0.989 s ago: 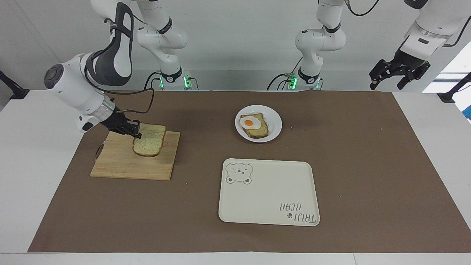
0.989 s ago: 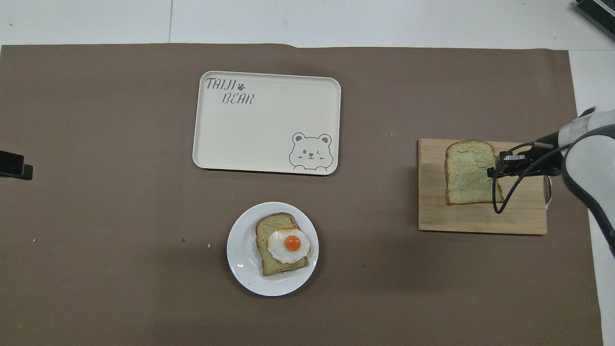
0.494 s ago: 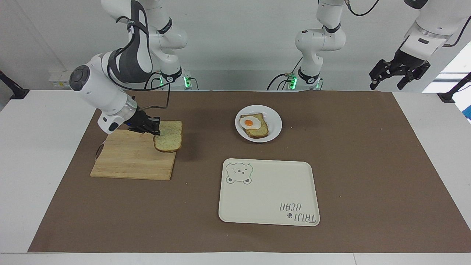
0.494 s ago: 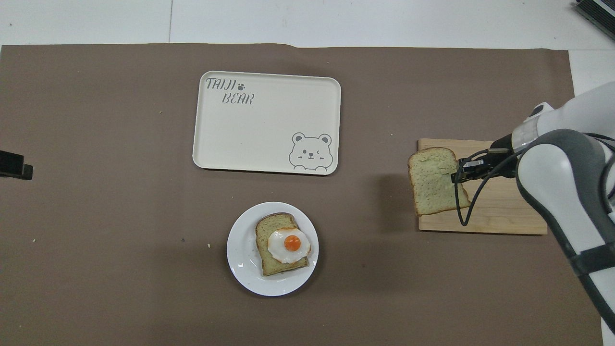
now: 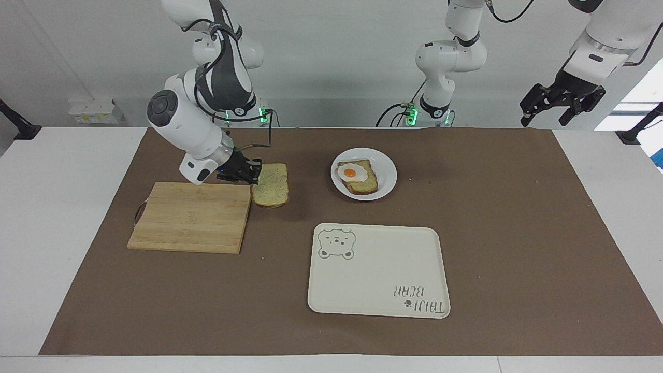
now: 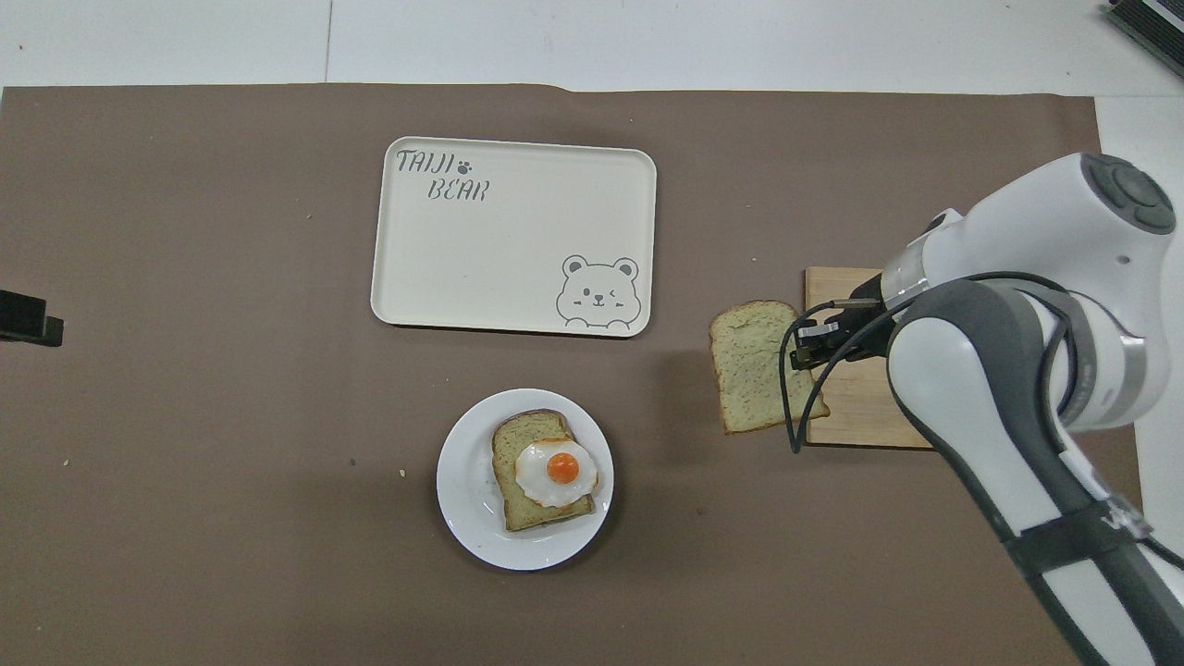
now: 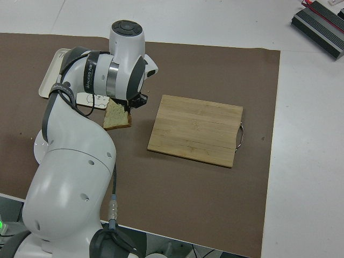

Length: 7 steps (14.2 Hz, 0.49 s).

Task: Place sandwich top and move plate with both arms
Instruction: 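Carry the bread slice over the egg toast and lower it on top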

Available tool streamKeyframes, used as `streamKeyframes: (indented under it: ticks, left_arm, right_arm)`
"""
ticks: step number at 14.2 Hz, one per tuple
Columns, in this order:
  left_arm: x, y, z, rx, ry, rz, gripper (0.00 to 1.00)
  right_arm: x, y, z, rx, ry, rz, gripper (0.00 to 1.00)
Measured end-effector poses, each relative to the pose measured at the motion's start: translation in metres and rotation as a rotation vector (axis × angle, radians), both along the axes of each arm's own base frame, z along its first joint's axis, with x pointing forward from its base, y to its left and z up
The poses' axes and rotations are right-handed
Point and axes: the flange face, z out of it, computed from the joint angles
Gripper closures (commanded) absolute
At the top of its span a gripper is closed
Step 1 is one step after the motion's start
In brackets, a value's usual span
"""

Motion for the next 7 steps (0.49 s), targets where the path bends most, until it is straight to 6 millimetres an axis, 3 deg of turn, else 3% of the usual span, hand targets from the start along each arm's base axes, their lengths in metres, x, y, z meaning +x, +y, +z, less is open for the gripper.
streamKeyframes:
  ticks: [5,7]
  left_arm:
    - [0.000,0.000,0.000,0.000,0.000,0.000,0.00]
    - [0.000,0.000,0.000,0.000,0.000,0.000,0.00]
  right_arm:
    - [-0.019,0.086,-0.005,0.005,-0.009,-0.051,1.00]
    - [-0.025,0.108,-0.005,0.032,-0.006,-0.084,1.00]
